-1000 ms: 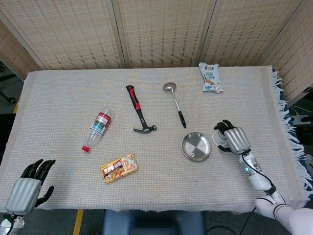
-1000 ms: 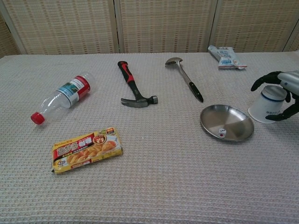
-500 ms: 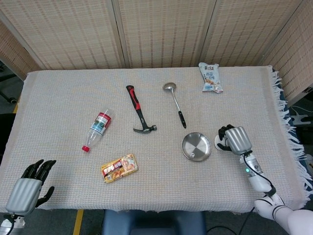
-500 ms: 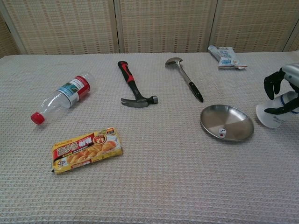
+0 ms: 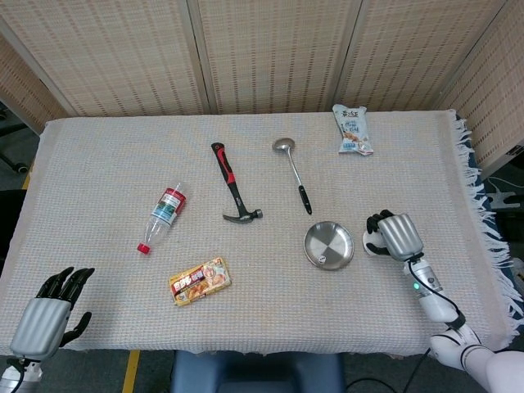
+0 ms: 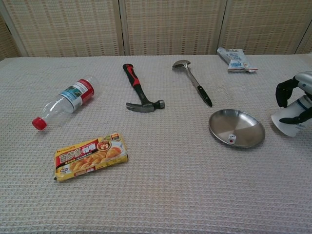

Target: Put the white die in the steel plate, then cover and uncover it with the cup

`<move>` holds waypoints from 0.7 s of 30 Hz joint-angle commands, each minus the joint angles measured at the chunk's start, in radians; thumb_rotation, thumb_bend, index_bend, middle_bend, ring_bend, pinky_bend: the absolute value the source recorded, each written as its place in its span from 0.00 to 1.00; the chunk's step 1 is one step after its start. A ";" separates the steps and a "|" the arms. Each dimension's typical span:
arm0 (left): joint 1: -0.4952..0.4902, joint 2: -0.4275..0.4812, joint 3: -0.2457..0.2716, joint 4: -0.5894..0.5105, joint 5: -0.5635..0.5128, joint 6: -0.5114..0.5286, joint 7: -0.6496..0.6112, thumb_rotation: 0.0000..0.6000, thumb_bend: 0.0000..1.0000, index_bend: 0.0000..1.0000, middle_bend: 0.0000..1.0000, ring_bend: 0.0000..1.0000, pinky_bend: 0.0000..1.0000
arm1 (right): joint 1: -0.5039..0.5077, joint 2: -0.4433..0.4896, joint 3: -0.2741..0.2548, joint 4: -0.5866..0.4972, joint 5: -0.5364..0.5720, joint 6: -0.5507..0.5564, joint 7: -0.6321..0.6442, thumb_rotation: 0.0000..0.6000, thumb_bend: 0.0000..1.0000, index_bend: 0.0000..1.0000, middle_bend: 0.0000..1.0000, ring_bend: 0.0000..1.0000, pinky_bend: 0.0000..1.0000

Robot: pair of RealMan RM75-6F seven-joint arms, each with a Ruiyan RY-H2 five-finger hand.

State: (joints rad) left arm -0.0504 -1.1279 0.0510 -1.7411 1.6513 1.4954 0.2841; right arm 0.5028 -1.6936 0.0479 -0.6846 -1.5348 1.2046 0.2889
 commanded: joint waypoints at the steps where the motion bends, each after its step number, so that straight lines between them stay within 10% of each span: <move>1: -0.001 0.001 0.000 0.000 0.000 -0.001 0.001 1.00 0.35 0.09 0.13 0.09 0.18 | 0.001 0.009 -0.001 -0.012 -0.001 -0.002 0.019 1.00 0.04 0.46 0.43 0.27 0.72; 11: -0.001 0.000 0.001 0.001 0.000 -0.002 0.005 1.00 0.35 0.10 0.13 0.09 0.18 | 0.004 0.020 0.015 -0.026 -0.004 0.037 0.095 1.00 0.04 0.35 0.30 0.13 0.53; 21: -0.001 0.001 0.002 0.000 0.001 -0.003 0.007 1.00 0.35 0.10 0.13 0.09 0.18 | -0.003 0.204 0.003 -0.303 0.011 -0.020 -0.069 1.00 0.04 0.22 0.21 0.04 0.22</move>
State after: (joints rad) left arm -0.0517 -1.1270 0.0533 -1.7409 1.6525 1.4919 0.2908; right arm 0.4997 -1.5579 0.0567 -0.8966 -1.5335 1.2204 0.3053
